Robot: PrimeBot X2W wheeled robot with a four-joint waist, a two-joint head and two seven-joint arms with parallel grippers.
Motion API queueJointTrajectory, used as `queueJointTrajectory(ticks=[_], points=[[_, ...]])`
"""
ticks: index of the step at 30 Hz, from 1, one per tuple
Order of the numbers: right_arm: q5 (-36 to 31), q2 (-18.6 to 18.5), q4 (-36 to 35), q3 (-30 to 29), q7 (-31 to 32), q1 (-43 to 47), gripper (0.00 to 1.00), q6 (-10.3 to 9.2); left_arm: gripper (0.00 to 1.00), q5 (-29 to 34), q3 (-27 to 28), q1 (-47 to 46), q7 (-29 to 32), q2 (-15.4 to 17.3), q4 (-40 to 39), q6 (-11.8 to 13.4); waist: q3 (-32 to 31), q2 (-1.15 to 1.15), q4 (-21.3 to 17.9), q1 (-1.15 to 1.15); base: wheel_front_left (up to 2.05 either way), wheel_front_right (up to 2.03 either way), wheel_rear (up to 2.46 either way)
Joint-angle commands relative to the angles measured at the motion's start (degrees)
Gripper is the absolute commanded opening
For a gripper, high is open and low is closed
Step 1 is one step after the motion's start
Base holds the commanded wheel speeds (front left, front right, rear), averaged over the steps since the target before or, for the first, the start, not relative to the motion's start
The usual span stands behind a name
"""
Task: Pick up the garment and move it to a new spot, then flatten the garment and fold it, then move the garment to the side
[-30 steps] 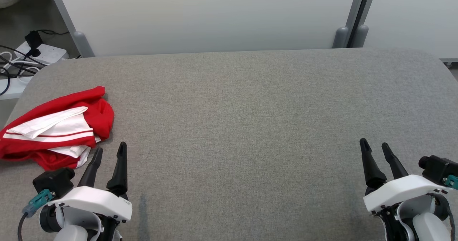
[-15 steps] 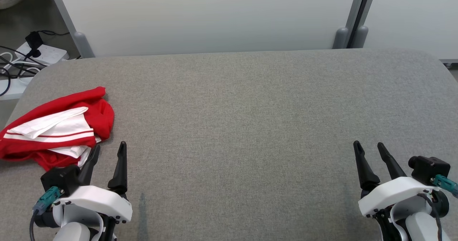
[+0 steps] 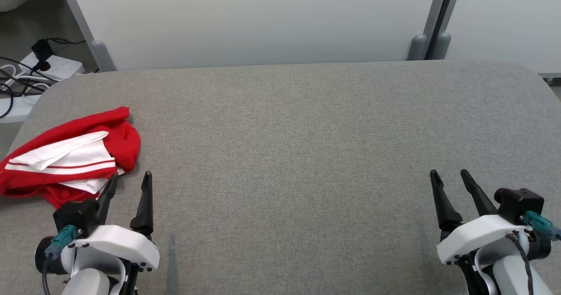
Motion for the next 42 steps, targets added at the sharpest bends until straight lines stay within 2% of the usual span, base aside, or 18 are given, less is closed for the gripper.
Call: queueJointTrajectory(ticks=[1,19,42], points=[[-1.7,-0.72,-0.54,0.98,-1.27,-2.61,1.0,0.38,1.0,1.5,1.71,-3.7,-0.59,1.92,-0.85,0.44,-0.04,0.0,0.03,0.0,0.0,0.0,0.0],[-7.88,-0.43,1.54,1.54,-4.24,-3.37,1.0,0.42,1.0,6.76,1.75,-5.26,0.86,3.2,1.62,1.11,-0.44,0.0,0.12,0.0,0.0,0.0,0.0],[-6.08,0.16,1.69,0.51,-4.24,-2.8,1.0,0.42,1.0,4.73,1.54,-5.29,1.74,3.58,2.25,1.66,-0.78,0.0,0.05,0.0,0.0,0.0,0.0]])
